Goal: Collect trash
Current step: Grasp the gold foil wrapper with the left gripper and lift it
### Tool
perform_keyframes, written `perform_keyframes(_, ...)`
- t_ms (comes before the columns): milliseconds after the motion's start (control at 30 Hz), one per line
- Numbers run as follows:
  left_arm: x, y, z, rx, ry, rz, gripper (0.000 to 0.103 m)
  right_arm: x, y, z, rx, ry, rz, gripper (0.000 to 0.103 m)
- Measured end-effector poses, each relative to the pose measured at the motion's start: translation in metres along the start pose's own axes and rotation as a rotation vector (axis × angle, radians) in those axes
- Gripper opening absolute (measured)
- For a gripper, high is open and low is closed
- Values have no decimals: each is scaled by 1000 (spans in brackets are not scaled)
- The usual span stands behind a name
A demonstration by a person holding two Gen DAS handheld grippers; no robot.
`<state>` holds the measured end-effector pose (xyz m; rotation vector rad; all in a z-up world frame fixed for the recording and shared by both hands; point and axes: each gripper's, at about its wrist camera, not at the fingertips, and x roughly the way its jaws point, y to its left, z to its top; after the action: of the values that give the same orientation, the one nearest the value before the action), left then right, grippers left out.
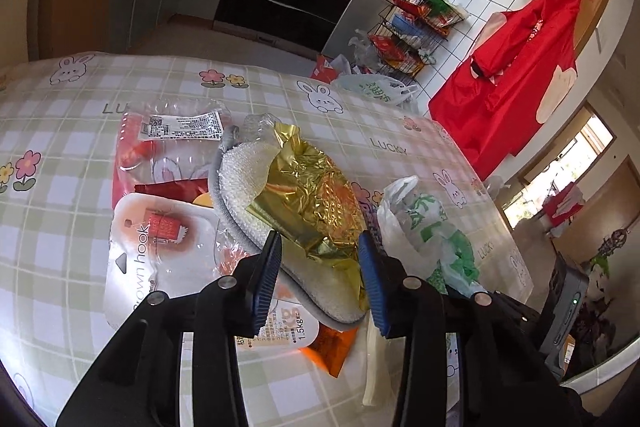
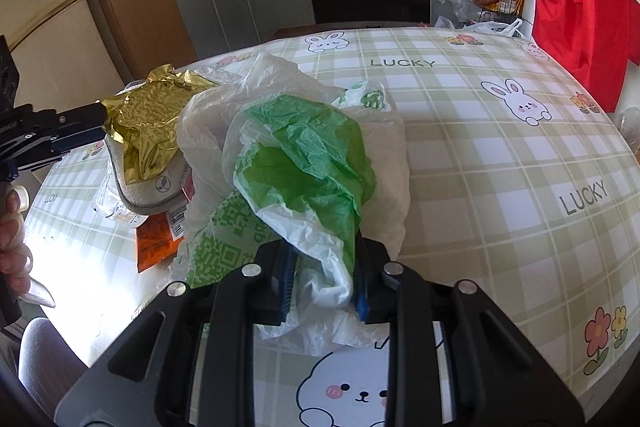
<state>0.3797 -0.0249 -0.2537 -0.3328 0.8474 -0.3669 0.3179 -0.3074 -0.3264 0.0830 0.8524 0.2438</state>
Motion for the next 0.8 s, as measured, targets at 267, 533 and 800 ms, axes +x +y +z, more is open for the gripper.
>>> perform_keyframes(267,28,-1,11,-60,24,-3,36,-1,0,0,3,0,5,26)
perform_keyframes(533,13,-16,10,-7,-40,-29,13,-9,0,0,6,-9,13,25)
perform_keyframes(800,-53,-37,14,74,-174,-36,13,-46,8,9,20,-91,14,20)
